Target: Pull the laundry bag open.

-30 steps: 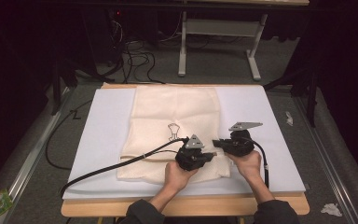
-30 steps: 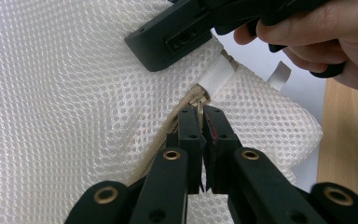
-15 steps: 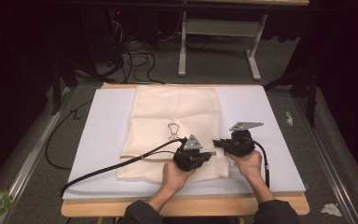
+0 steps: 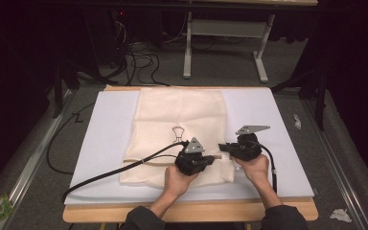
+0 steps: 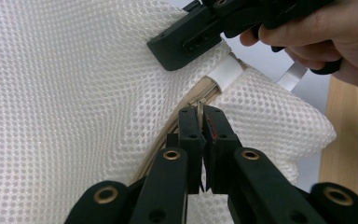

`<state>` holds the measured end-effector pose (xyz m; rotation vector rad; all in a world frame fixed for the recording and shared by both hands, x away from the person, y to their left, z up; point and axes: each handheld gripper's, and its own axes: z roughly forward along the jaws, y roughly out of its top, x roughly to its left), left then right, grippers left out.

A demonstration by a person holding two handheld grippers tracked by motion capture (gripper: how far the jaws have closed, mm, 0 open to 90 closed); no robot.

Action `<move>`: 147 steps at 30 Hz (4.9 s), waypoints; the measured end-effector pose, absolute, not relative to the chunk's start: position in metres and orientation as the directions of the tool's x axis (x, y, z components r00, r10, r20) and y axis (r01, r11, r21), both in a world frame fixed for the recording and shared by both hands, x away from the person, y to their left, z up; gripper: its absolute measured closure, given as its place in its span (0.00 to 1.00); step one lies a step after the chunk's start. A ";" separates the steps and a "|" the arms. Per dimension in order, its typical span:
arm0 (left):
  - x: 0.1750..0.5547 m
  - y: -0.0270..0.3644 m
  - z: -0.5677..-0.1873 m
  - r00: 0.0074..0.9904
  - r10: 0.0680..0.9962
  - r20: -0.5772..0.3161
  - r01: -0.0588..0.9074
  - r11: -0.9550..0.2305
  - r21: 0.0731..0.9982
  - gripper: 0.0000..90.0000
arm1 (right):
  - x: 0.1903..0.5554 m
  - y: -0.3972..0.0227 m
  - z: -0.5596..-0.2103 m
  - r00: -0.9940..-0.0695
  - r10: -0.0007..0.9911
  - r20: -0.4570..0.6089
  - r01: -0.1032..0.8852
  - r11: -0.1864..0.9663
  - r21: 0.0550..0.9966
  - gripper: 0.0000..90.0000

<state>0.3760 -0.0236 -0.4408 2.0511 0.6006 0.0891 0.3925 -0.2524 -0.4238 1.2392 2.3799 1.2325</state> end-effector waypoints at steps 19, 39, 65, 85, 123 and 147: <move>0.379 -0.012 -0.439 0.869 0.456 -0.193 0.393 -0.399 0.828 0.97 | 0.395 -0.251 -0.425 -0.637 0.743 0.205 0.598 0.309 0.740 0.98; 0.381 -0.002 -0.435 0.862 0.469 -0.192 0.397 -0.390 0.831 0.97 | 0.394 -0.252 -0.423 -0.646 0.735 0.206 0.591 0.311 0.744 0.98; 0.381 0.011 -0.433 0.848 0.497 -0.184 0.404 -0.381 0.832 0.97 | 0.393 -0.255 -0.423 -0.649 0.733 0.204 0.585 0.309 0.750 0.98; 0.382 0.027 -0.430 0.835 0.519 -0.183 0.409 -0.361 0.838 0.97 | 0.393 -0.257 -0.423 -0.646 0.736 0.200 0.581 0.305 0.755 0.98; 0.384 0.051 -0.423 0.821 0.550 -0.150 0.393 -0.355 0.848 0.97 | 0.394 -0.256 -0.422 -0.650 0.738 0.179 0.577 0.326 0.749 0.98; 0.385 0.071 -0.420 0.797 0.584 -0.154 0.406 -0.330 0.852 0.97 | 0.394 -0.260 -0.423 -0.639 0.748 0.177 0.582 0.320 0.747 0.98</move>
